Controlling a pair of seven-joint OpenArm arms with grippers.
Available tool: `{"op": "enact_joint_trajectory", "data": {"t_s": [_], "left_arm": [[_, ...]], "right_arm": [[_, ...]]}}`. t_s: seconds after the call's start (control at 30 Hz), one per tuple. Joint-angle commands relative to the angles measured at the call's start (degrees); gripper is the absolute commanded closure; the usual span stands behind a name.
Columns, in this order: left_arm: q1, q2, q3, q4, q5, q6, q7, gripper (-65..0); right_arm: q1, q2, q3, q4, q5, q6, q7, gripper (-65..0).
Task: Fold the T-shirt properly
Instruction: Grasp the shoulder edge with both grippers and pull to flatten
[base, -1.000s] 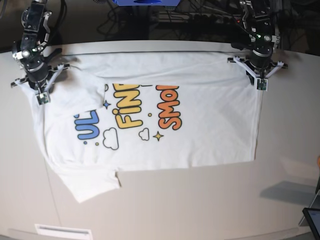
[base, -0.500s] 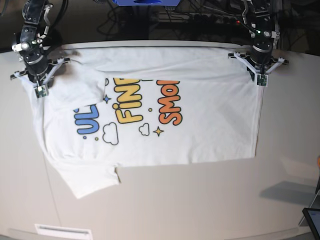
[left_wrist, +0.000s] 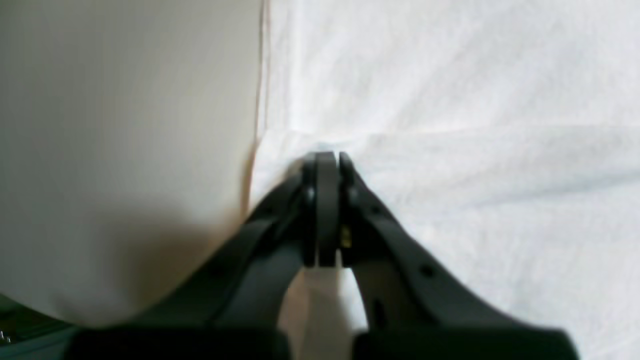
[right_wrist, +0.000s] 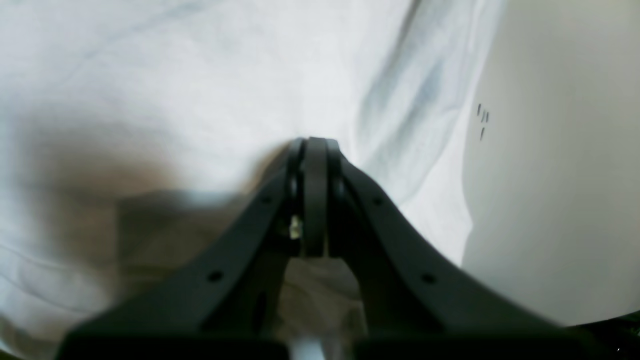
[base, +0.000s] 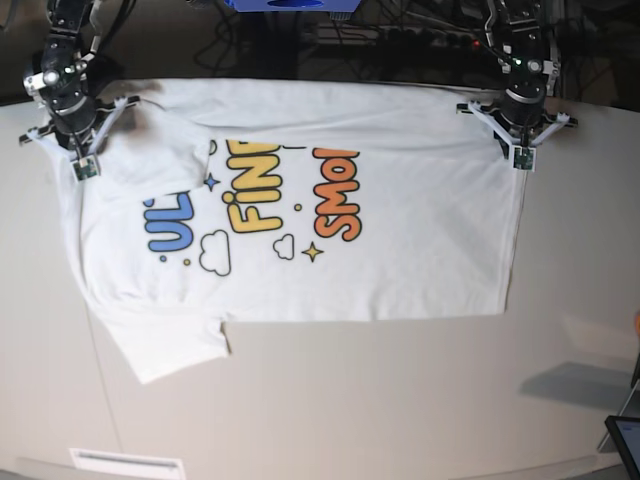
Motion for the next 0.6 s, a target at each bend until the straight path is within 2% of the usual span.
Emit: {"op": "enact_joint_trajectory", "data": {"t_s": [0.0,0.57], "left_arm": [[0.4,-0.1,-0.2,1.3,0.3,-0.1,0.4,0.0],[1.1,-0.1,-0.3,1.4,0.1,-0.1,0.5,0.0]], "right_arm": [[0.5,0.2,0.0,0.2,-0.9,0.5,-2.1,-0.9],[4.2,0.4,-0.2,0.0,-0.9,0.6,-2.3,-0.9]]}}
